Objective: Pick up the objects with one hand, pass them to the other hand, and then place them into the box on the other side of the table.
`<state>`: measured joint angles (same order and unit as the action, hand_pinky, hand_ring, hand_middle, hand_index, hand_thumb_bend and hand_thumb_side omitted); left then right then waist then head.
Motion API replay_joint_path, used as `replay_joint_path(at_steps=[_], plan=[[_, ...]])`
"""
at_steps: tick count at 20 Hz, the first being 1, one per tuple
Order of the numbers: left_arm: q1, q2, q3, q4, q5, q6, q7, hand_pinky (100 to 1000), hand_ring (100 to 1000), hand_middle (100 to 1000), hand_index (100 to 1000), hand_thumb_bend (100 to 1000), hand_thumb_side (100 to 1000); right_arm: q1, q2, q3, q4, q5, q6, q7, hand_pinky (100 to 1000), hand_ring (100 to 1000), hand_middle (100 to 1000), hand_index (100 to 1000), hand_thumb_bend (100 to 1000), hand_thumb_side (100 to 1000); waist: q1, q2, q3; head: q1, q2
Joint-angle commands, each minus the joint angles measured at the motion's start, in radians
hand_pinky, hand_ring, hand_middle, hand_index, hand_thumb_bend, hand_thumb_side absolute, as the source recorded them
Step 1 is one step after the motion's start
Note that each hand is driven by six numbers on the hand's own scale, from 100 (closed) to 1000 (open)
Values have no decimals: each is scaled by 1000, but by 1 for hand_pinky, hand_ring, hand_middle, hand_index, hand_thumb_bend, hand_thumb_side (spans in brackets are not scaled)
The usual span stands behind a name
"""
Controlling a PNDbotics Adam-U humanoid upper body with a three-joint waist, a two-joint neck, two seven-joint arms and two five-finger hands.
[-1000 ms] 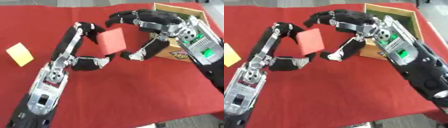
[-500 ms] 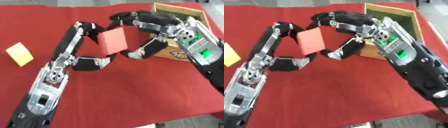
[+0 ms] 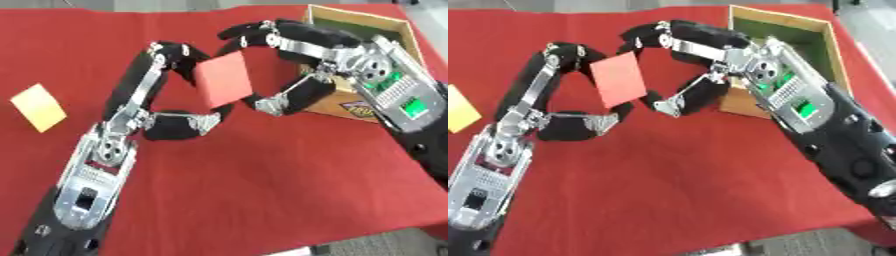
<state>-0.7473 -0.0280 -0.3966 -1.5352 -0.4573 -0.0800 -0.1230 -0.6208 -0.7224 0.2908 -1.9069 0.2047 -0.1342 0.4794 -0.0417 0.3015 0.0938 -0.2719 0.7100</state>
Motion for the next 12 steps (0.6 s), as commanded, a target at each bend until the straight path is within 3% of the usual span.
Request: replay_joint_path(at_steps=[1,7,10,12], plan=[[-13,-11,-6,-3,7,-5,-5,577,517,366,487,100,100,-20,-10,-12,-33,-20,1,-6,909,932,563,690,109,100,-2,-15,-2,-5,-4],[-11,-11,-5,3,5,-6,-5,618,548,424,545,102,100,-20,-7,-12,-25,-38,-4,-4,876,885,501,624,100,100,-2,-14,-4,-5,-4],[-11,-10,-4,4,-11,-7,-2,666,595,414,624,348,100,-20,-8,-13,-21,-40,-5,-3,866,874,481,601,100,100,-1,-14,-5,-5,-4],[-11,-9,-5,2,-27,-12,1,716,657,486,720,565,100,-20,-8,-13,-20,-39,-6,-2,862,870,475,594,100,100,-1,-15,-6,-7,-6]])
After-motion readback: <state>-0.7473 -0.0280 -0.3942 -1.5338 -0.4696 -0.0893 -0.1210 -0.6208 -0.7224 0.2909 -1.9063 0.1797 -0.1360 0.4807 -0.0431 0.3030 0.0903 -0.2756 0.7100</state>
